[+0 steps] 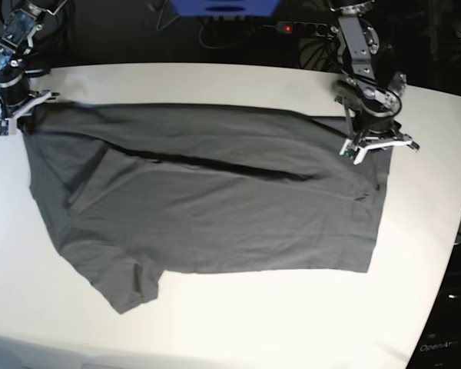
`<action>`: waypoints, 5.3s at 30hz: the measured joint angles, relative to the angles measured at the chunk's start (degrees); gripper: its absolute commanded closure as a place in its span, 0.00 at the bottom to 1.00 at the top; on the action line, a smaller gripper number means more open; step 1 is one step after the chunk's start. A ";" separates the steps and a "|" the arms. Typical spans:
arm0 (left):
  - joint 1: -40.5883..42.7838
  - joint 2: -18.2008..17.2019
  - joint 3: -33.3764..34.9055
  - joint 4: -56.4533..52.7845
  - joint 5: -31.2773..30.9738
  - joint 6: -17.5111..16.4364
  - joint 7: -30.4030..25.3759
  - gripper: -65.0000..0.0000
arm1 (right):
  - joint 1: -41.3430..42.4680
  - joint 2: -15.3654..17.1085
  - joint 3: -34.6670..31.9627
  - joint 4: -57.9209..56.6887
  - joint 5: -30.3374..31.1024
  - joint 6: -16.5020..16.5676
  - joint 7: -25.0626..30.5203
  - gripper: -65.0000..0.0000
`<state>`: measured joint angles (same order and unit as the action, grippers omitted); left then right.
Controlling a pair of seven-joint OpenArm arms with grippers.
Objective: Fold the T-shirt properly
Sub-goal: 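Drag the shirt edge with both grippers to flatten the shirt, then release the right gripper and move it inward over the shirt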
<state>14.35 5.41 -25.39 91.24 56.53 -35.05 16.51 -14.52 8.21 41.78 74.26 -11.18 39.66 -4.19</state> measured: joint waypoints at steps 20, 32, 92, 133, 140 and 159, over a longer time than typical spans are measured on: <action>3.10 1.14 -2.60 0.42 -1.07 1.29 -3.32 0.90 | -6.34 -4.55 0.50 5.92 -1.79 -1.79 2.69 0.99; 4.46 1.11 -2.60 0.81 -1.05 1.84 -3.37 0.90 | -5.16 -4.55 0.52 6.34 -2.67 -1.18 1.14 0.98; 4.68 1.11 -2.64 0.81 -0.76 2.12 -3.15 0.90 | -12.61 -13.84 -17.42 30.77 -19.23 0.52 -7.37 0.56; 4.63 1.79 -2.58 0.81 -0.13 2.58 -2.80 0.90 | -8.02 -13.92 -32.70 30.75 -33.05 0.81 -7.19 0.58; 4.63 1.79 -2.58 0.81 -0.13 2.58 -2.82 0.90 | -8.02 -12.70 -35.10 30.73 -33.03 0.83 -7.15 0.89; 4.52 2.05 -2.71 0.81 0.04 2.62 -2.56 0.90 | -1.73 -10.95 -46.27 29.55 -53.20 0.83 -7.02 0.99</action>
<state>18.87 7.46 -28.10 92.05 56.58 -32.42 13.96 -16.25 -2.74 -4.49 103.81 -64.38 40.49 -11.20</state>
